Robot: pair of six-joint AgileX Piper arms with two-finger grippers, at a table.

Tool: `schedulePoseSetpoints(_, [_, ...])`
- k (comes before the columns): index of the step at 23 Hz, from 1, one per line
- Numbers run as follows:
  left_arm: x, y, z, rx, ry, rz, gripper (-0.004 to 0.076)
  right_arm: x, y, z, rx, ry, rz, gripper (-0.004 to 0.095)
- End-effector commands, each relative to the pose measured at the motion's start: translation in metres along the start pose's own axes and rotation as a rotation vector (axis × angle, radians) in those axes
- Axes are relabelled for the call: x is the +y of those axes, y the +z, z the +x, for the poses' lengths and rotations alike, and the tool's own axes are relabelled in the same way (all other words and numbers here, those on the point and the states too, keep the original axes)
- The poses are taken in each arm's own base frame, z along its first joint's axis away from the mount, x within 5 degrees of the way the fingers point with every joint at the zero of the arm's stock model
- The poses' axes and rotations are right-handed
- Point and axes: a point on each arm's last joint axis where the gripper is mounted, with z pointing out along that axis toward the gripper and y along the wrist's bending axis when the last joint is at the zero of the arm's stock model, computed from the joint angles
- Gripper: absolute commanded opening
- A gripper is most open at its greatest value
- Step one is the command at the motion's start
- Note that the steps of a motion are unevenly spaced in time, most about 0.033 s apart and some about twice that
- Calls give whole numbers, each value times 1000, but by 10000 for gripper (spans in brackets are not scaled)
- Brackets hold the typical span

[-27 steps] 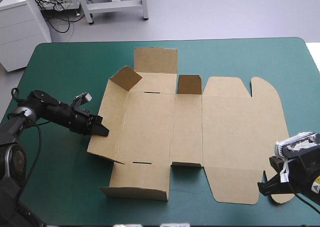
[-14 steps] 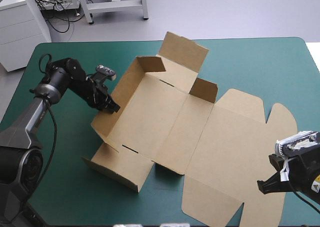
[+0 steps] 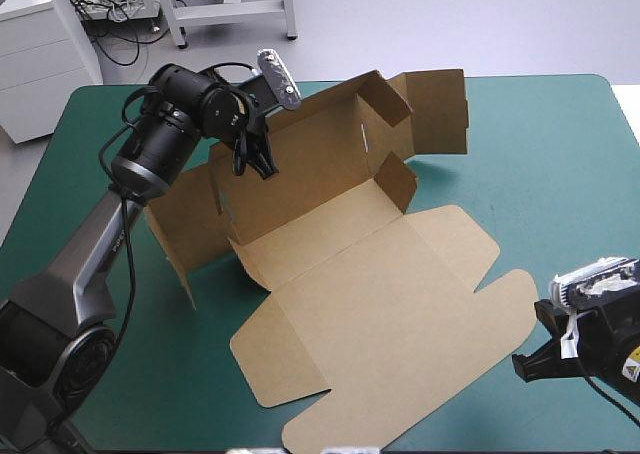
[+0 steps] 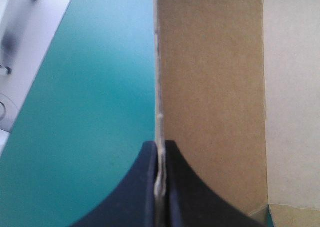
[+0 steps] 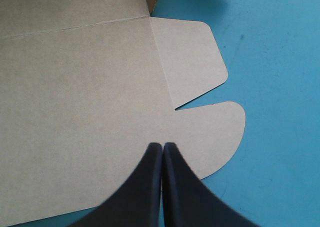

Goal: Fold the box

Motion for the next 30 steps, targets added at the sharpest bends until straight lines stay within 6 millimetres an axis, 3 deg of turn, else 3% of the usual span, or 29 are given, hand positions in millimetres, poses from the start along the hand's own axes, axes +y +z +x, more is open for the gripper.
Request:
schedulePoseSetpoints(1, [-5,-32,-18,-123,142,-110,-32,0,-5,-11,-90,7,1,-18])
schedulePoseSetpoints(8, [-11,-36,-26,-175,212,-126,-32,0,-5,-11,-90,36,0,-18])
schedulePoseSetpoints(14, [-25,-58,-25,-272,319,-22,-33,-1,-5,-12,-107,34,5,-18])
schedulePoseSetpoints(18, [-33,-57,-4,-327,344,-143,-33,-1,-5,-15,-136,34,7,-18])
schedulePoseSetpoints(24, [-74,-43,50,-539,408,-334,-32,-1,-6,-19,-176,84,7,-18])
schedulePoseSetpoints(30, [-94,-26,67,-579,492,-392,-32,-2,-6,-23,-216,112,5,-18])
